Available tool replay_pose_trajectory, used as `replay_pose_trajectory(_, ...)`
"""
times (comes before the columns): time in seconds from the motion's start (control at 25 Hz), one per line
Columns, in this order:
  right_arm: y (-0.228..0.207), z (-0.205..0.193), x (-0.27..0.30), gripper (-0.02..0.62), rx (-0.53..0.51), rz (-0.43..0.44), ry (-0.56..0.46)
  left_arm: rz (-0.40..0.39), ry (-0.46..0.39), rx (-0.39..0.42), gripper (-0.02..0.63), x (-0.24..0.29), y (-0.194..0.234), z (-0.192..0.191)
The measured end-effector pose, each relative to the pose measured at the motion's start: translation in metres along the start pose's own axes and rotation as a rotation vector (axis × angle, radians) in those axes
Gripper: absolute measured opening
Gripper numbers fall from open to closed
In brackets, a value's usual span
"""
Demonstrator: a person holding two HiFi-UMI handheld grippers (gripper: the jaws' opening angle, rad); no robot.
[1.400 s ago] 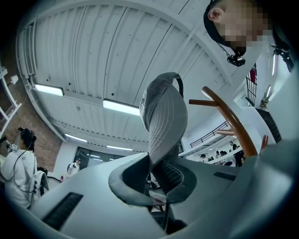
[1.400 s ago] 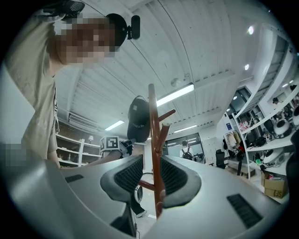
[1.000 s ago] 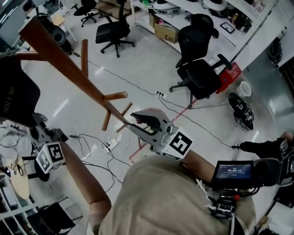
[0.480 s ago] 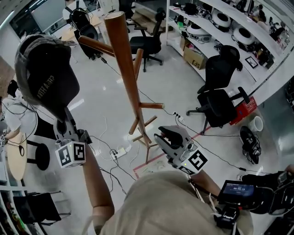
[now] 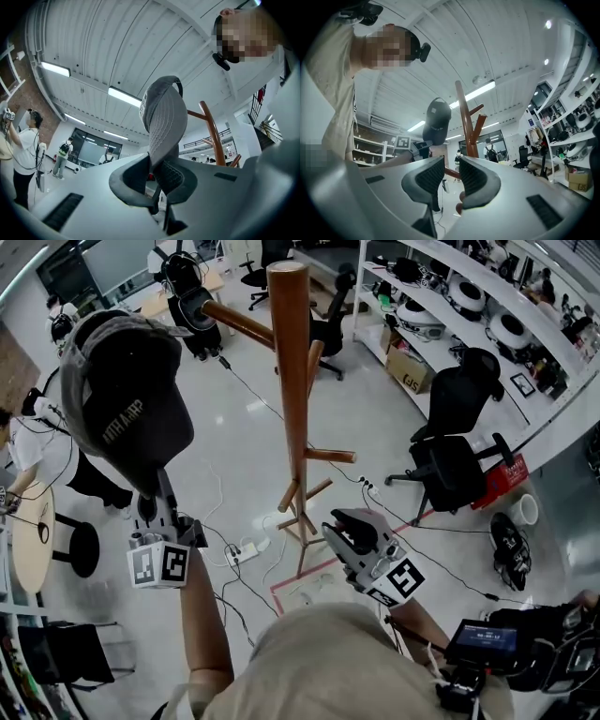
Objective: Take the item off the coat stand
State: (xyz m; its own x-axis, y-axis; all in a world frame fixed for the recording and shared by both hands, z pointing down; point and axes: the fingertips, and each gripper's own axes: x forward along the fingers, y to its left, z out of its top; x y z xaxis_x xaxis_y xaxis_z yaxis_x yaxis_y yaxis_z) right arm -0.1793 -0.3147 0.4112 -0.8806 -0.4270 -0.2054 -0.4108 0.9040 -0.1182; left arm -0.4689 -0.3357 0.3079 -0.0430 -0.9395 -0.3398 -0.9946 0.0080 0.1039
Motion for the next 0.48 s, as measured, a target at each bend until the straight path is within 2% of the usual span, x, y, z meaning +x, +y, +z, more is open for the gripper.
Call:
replay_pose_trajectory(0.2,-0.002,-0.006,-0.002,0.106,-0.021,-0.045,0.014,-0.026,-0.01,-0.053,0.034,-0.01,-0.001,0.001)
replay_pose_trajectory(0.48,0.011,-0.006,-0.005,0.106,-0.055,-0.048,0.005,-0.063,0.002,-0.069,0.034,-0.032,-0.005,-0.003)
